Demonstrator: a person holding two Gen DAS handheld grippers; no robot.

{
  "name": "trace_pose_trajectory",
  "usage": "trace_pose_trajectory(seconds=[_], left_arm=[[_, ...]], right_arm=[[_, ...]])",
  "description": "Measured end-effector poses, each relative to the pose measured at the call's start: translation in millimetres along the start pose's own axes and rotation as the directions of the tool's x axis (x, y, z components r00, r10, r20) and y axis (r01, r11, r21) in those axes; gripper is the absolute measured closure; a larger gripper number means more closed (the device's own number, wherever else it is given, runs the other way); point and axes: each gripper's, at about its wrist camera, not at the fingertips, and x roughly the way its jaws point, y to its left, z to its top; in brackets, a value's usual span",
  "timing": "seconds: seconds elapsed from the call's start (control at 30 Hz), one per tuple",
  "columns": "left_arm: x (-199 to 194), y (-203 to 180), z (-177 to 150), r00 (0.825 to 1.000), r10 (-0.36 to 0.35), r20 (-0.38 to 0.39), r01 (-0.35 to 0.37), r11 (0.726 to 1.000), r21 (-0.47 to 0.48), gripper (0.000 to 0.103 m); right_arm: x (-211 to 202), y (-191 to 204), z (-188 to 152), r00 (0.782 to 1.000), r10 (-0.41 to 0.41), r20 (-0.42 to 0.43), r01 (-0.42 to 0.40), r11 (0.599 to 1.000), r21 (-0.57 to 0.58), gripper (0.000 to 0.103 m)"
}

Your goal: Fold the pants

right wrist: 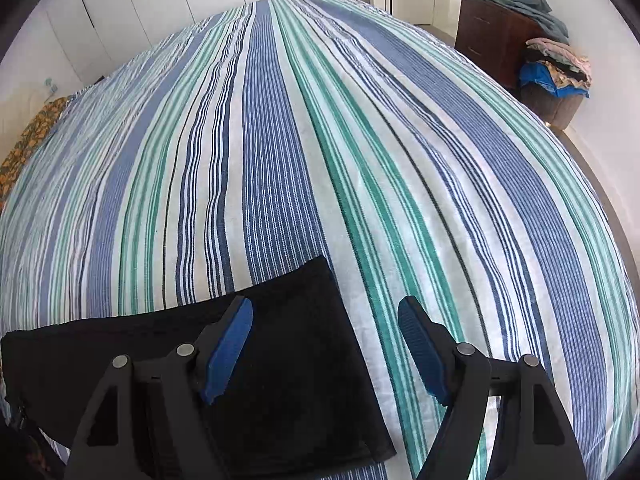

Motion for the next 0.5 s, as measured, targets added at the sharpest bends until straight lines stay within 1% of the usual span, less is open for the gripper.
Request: trace_pose_trajectory(seconds=[0.03, 0.07, 0.1, 0.13, 0.17, 0.23, 0.3, 0.4, 0.47, 0.5], left_arm=[[0.5, -0.1, -0.3, 1.0, -0.001, 0.001, 0.001, 1.0, -0.001, 0.001], [1.1, 0.6, -0.5, 1.0, -0.002, 0.002, 0.002, 1.0, -0.003, 0.001], [1.9, 1.1, -0.6, 1.0, -0.005, 0.002, 0.005, 1.0, -0.005, 0.001], [2.6, 1.7, -0.4, 1.0, -0.008, 0.001, 0.008, 1.0, -0.009, 0.001], [3.0, 2.2, -0.4, 1.0, -0.011, 0.001, 0.011, 1.0, -0.011, 0.001], [3.4, 2.7, 0.0, 1.0, -0.014, 0.0, 0.014, 1.0, -0.014, 0.001], [3.2, 2.7, 0.0, 1.0, -0.013, 0.0, 0.013, 1.0, -0.014, 0.001], [3.1, 2.1, 0.4, 1.0, -0.009, -0.003, 0.009, 1.0, -0.01, 0.001], [2.8, 1.7, 0.8, 1.0, -0.001, -0.006, 0.001, 1.0, -0.005, 0.001], [2.4, 1.0, 1.2, 1.0, 0.005, -0.008, -0.005, 1.0, -0.001, 0.001]], right_arm=[[7.5, 4.1, 1.0, 1.0, -0.009, -0.021, 0.009, 1.0, -0.01, 0.038], [12.1, 8.0, 2.1, 0.999, -0.005, -0.033, 0.004, 1.0, -0.018, 0.054], [14.2, 12.4, 1.0, 0.999, -0.005, -0.04, 0.004, 1.0, -0.029, 0.087], [13.8, 18.8, -0.4, 0.998, -0.054, -0.028, 0.053, 0.997, -0.05, 0.094], [4.5, 21.7, -4.2, 0.998, -0.059, 0.009, 0.06, 0.996, -0.069, 0.095], [-25.4, 28.1, -19.8, 0.995, -0.035, 0.098, 0.045, 0.993, -0.106, 0.097], [-69.8, 34.4, -45.7, 0.982, 0.01, 0.191, 0.02, 0.988, -0.156, 0.098], [-143.1, 34.2, -103.4, 0.951, 0.072, 0.302, -0.013, 0.981, -0.193, 0.099], [-184.2, 28.0, -152.7, 0.933, 0.1, 0.345, -0.044, 0.985, -0.168, 0.099], [-197.8, 21.5, -177.4, 0.93, 0.107, 0.352, -0.061, 0.989, -0.138, 0.099]])
